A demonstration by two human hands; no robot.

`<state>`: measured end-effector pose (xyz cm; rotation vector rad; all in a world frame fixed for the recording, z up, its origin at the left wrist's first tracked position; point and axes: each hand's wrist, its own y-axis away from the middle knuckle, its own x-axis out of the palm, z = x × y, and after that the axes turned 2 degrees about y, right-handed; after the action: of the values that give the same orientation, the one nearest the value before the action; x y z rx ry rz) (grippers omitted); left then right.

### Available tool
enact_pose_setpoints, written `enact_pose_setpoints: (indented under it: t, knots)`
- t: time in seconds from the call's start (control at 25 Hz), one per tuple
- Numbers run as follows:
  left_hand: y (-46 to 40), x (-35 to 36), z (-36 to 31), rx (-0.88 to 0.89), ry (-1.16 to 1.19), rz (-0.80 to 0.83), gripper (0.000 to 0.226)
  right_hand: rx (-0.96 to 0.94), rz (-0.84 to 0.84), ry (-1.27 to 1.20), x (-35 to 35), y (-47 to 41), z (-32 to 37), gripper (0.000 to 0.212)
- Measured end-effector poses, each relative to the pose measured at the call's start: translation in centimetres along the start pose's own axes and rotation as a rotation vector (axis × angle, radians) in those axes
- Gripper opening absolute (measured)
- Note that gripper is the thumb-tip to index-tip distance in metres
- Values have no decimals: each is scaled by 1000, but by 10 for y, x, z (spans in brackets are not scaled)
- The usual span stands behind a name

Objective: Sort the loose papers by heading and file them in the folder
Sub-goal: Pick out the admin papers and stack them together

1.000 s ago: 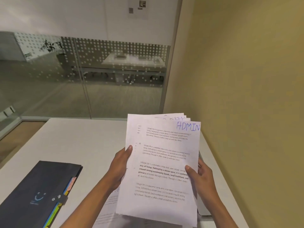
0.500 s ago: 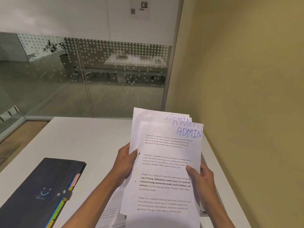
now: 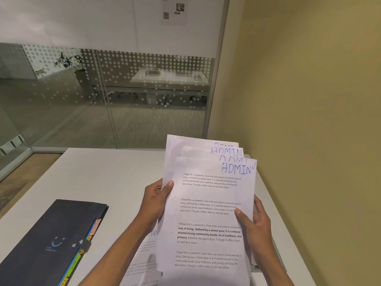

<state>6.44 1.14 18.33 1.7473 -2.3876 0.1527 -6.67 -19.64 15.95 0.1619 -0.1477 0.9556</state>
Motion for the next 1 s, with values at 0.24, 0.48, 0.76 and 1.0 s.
enact_pose_setpoints:
  t: [0.24, 0.48, 0.76, 1.0]
  knots:
    - [-1, -4, 3, -37, 70, 25, 20, 42, 13, 80, -7, 0, -1, 31]
    - [-3, -6, 3, -87, 117, 34, 28, 57, 22, 108, -9, 0, 0, 23]
    - [-7, -7, 5, -41, 98, 3, 22, 47, 25, 93, -10, -1, -4, 24]
    - [-10, -10, 4, -72, 160, 36, 25, 35, 34, 73, -12, -3, -8, 28]
